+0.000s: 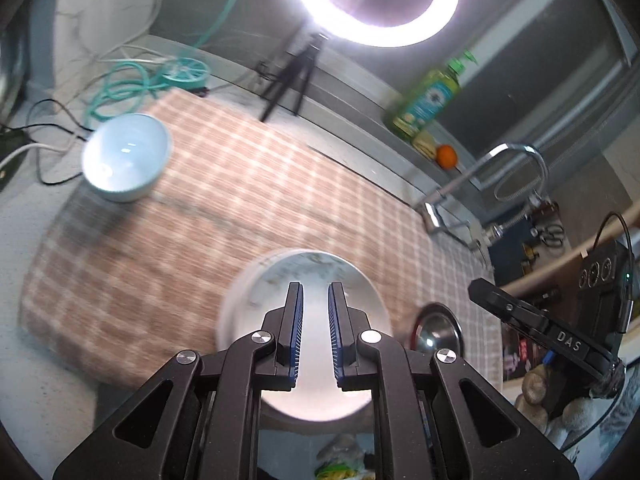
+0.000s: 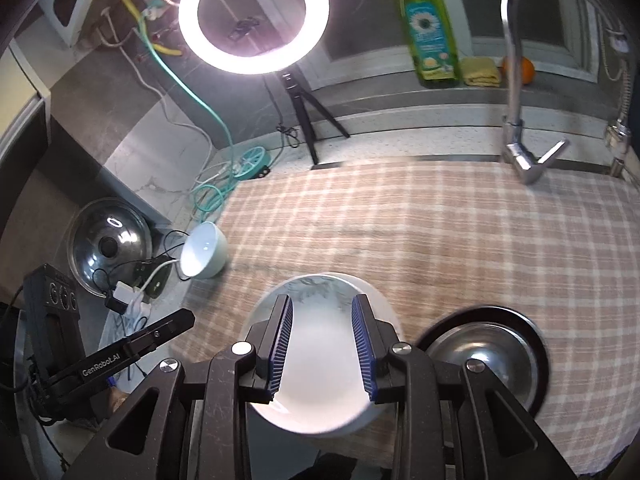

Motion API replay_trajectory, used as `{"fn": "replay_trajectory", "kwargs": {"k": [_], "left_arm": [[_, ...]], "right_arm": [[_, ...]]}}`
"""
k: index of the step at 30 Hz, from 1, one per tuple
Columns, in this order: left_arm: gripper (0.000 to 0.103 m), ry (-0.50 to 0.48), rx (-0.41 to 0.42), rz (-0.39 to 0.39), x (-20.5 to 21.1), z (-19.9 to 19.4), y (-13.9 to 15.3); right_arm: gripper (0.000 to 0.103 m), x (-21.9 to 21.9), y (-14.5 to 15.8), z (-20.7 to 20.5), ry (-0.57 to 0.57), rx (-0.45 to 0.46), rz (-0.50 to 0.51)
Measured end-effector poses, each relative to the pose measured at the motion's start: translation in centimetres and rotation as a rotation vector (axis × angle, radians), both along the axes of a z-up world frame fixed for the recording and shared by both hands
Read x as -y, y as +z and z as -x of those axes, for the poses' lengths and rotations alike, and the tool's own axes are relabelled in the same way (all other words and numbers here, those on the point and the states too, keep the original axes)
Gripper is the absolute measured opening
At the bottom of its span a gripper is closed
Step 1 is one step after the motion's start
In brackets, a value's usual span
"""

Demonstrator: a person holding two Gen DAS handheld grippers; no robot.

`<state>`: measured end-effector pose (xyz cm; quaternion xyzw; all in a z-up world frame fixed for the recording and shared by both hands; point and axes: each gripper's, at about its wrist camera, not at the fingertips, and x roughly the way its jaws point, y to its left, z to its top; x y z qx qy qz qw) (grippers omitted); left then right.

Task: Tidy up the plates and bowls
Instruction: 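Move both grippers to the white ceramic bowl on the counter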

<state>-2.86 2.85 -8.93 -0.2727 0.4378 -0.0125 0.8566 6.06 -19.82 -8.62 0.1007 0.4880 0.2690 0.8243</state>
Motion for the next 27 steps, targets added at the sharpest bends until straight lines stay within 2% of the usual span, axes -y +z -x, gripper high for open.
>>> {"fn": "replay_trajectory", "kwargs": {"k": [7,14,20,27], "left_arm": [[0.011,0.123,0.008,0.017,-7.7,0.4,-0.5],[0.011,0.196,-0.005,0.021,-14.2,0.1,-1.8],[0.011,0.220,-0.038,0.028,-18.3,-1.2,-3.6],[0.011,0.218,-0.071,0.031,-21.1,-3.6,-5.1]], "right_arm": [[0.028,-6.2,0.3,-1.0,0.040,-0.016,-0.011],[0.028,-12.5,-0.7,-2.7,0.069,-0.046,0.005],[0.028,-16.6,-1.6,-4.1,0.084,-0.064,0.022],[0.028,-21.0,-2.9,-5.9,0.109,-0.116,0.024]]}}
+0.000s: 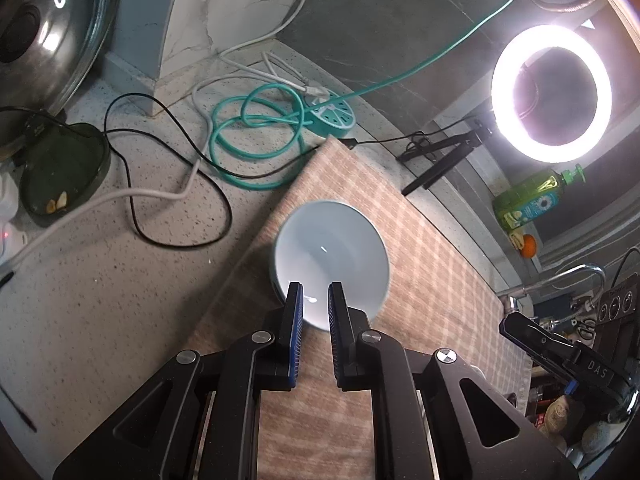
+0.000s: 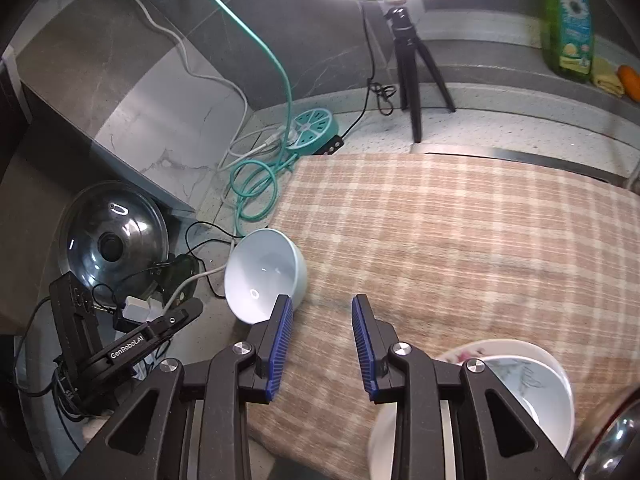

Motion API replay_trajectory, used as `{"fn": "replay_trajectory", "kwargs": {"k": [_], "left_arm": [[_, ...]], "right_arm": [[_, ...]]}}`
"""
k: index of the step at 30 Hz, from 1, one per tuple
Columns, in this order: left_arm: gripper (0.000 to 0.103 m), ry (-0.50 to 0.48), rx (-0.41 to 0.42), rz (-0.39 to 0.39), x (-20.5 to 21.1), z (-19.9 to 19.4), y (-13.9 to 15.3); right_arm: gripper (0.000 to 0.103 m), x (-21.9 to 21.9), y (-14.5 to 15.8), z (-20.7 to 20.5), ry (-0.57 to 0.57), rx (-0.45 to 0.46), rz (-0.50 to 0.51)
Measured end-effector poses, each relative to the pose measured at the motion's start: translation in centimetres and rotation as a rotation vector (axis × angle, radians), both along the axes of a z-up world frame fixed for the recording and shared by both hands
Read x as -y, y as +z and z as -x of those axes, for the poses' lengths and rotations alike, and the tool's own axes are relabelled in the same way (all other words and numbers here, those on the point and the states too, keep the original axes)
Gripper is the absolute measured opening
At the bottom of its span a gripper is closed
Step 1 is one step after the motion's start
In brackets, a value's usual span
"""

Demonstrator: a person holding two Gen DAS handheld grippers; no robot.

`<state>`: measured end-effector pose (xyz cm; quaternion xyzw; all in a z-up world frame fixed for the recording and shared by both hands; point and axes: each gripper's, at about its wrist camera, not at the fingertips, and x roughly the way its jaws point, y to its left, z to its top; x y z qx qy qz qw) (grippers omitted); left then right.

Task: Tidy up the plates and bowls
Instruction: 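Move both grippers to the white ceramic bowl on the counter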

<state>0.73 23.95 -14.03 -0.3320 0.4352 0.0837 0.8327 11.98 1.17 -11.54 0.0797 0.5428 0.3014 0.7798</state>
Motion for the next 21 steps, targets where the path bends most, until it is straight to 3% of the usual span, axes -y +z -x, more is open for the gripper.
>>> {"fn": "replay_trajectory", "kwargs": {"k": [7,14,21], "left_arm": [[0.011,-0.021,-0.057,-0.002,-2.2,-1.8,-1.7],[0.011,-0.054,-0.102,0.054,-3.1,-3.3,-3.3],[0.011,-0.064,-0.112,0.089,-3.8,-4.2,-4.1]], "right_arm": [[0.028,-3.9,-2.6,-2.0,0.024,-0.090,0.001],[0.028,-6.3,-5.6,-3.9,0.018,-0.182,0.004],[0.028,-7.5,-7.0,-4.8,0.023,-0.197,0.032]]}}
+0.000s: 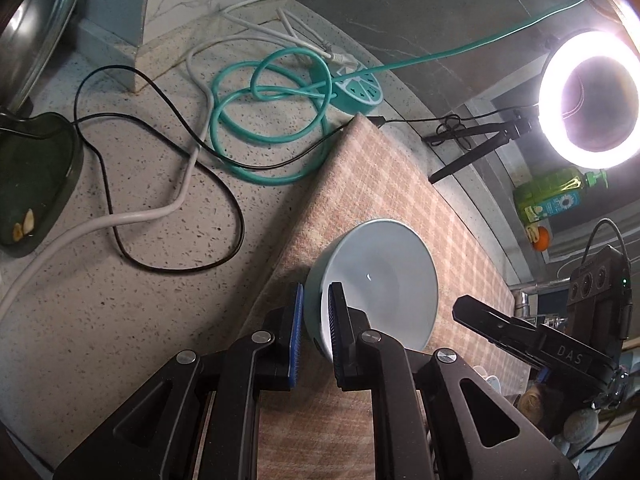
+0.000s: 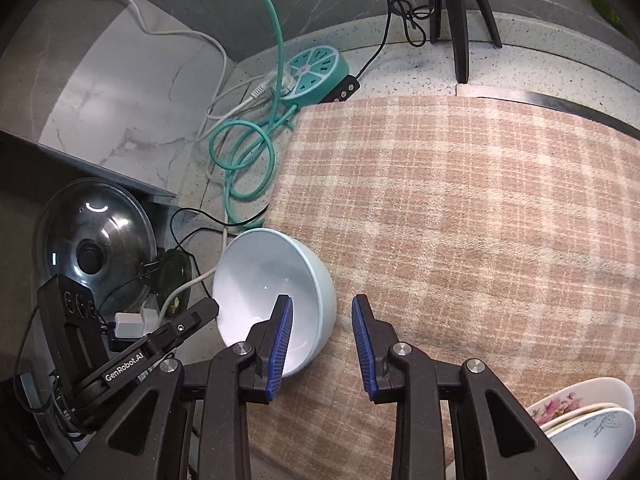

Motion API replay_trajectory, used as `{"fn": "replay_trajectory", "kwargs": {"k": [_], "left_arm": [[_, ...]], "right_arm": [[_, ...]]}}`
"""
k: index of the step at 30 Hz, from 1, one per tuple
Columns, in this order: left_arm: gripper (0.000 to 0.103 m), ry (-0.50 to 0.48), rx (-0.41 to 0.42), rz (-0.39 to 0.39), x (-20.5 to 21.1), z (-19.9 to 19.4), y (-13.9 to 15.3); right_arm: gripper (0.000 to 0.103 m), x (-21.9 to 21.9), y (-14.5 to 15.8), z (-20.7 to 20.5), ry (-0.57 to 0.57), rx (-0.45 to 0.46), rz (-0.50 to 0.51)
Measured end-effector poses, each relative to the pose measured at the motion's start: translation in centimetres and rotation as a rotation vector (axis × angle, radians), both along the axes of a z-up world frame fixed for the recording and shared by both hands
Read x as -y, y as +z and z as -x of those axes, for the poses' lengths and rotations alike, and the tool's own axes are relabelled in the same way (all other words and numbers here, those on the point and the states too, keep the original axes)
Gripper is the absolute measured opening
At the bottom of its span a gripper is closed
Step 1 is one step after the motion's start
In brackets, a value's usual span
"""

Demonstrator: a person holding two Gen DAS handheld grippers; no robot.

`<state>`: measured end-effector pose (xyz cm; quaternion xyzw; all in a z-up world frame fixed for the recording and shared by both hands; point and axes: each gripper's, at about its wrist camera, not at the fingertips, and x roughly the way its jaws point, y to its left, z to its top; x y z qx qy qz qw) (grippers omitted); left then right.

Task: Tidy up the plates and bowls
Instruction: 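Move both grippers to the white ceramic bowl on the counter, then close both grippers on the rim of the white ceramic bowl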

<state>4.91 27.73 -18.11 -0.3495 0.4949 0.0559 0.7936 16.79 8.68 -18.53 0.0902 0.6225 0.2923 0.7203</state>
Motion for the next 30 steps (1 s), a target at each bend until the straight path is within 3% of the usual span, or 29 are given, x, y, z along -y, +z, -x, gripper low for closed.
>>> {"fn": "replay_trajectory", "kwargs": {"k": [6,24,30], "left_arm": [[0.011,0.006,0.000,0.001,-0.1,-0.2,-0.1],[0.010,-0.014,-0.003,-0.025,0.4,-0.9,-0.3],[0.009,-0.020,0.000,-0.032,0.6,-1.0,-0.3]], "right_arm": [[0.027,-0.8,-0.8,-0.4,-0.001,0.001,0.015],[0.006,-1.7,-1.7,-0.9,0.011,-0.001,0.027],[0.006,-1.9,-1.7,-0.7,0.016,0.011,0.034]]}}
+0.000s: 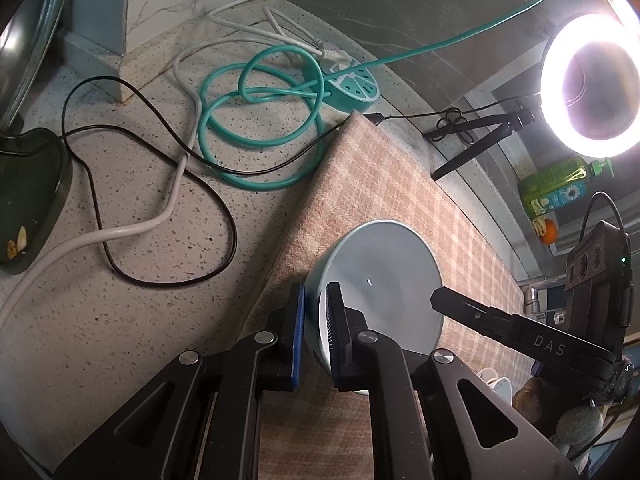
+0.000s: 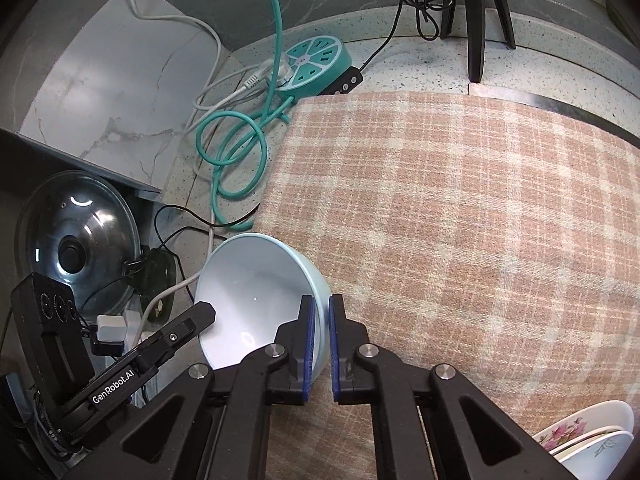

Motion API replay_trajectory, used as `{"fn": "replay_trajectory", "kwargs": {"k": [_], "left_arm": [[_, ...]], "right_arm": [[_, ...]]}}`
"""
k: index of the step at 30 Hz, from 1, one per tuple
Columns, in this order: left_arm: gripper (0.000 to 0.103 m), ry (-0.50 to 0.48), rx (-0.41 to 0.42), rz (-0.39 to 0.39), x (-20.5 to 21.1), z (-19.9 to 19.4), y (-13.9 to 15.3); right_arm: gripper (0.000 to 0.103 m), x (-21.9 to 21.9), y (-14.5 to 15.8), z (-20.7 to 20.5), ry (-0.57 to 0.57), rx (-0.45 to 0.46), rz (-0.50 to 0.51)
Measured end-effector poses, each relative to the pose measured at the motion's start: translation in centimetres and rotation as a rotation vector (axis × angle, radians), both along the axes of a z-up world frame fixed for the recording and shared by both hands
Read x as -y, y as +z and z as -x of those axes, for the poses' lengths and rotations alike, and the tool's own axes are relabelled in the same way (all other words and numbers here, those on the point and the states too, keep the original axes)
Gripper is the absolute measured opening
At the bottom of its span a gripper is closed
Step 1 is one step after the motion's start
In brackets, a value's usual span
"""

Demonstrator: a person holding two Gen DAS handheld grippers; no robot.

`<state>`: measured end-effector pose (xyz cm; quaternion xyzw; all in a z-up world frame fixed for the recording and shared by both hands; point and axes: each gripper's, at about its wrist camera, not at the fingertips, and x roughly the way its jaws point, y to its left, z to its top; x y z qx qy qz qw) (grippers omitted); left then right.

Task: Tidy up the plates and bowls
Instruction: 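Close both grippers on the rim of the white ceramic bowl, then lift the white ceramic bowl with both grippers and carry it over the steel bowl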

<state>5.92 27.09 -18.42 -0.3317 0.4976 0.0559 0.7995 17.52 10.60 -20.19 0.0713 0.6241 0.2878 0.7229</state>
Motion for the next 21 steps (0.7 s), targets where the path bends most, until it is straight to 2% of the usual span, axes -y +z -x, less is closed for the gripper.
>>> {"fn": "replay_trajectory", "kwargs": {"k": [10,21], "left_arm": [[0.009,0.002,0.009,-0.002,0.4,0.0,0.5],[0.009,-0.009,0.059,-0.001,1.7,-0.1,2.9]], "right_arm": [[0.006,0.7,0.3,0.3,-0.017,-0.005,-0.010],[0.006,2.7,3.0,1.0,-0.035,0.023,-0.041]]}}
